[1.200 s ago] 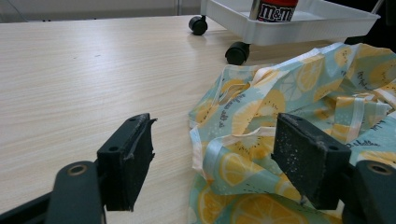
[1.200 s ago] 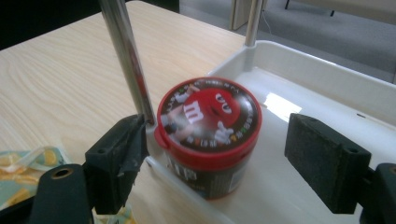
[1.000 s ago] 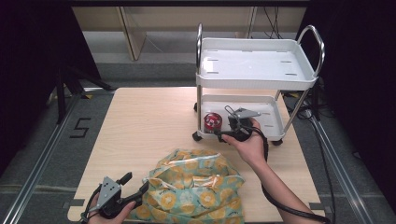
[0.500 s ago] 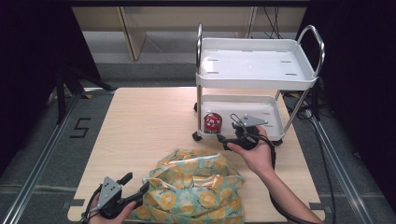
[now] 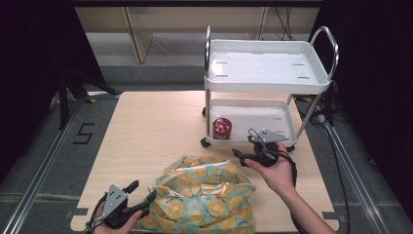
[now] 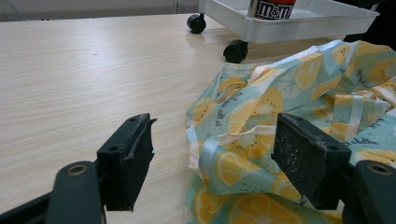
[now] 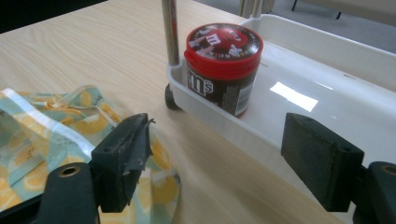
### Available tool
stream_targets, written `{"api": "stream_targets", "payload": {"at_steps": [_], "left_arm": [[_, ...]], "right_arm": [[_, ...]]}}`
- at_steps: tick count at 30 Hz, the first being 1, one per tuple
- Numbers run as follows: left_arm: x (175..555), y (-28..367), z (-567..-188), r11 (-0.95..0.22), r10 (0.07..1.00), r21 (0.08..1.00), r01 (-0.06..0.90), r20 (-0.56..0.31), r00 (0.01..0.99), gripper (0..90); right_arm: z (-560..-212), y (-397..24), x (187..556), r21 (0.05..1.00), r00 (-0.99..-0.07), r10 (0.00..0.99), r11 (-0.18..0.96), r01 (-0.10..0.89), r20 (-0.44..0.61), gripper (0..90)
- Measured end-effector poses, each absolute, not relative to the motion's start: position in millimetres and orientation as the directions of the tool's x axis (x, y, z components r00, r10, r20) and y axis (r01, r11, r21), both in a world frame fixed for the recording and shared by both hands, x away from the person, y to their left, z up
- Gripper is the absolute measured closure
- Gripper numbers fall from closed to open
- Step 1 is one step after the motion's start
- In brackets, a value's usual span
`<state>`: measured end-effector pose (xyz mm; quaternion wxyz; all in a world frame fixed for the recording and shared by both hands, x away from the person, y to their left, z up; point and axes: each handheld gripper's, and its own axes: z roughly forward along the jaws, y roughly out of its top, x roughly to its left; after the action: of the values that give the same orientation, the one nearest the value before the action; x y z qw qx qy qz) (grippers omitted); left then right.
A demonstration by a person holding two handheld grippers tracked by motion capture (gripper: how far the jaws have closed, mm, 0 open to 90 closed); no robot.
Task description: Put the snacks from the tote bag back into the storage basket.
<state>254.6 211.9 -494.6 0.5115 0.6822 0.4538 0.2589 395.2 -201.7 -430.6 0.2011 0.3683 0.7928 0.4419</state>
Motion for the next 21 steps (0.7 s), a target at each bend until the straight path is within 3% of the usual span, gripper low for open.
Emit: {"api": "stream_targets", "payload": {"at_steps": [14,21], "left_arm": [[254.3,211.3,-494.8,-0.065,0.886,0.931,0.359,-0.112,0.450,28.1],[254.2,211.1,-494.8,-0.067,0.888,0.930,0.362,-0.110,0.446,28.1]], "right_arm": [[-437.7,-222.6,371.9,0.845,-0.630,0.776,0.315,0.433,0.034,25.0],[-442.0,-237.5,364.0,0.847,-0.632,0.775,0.345,0.404,-0.014,25.1]]}}
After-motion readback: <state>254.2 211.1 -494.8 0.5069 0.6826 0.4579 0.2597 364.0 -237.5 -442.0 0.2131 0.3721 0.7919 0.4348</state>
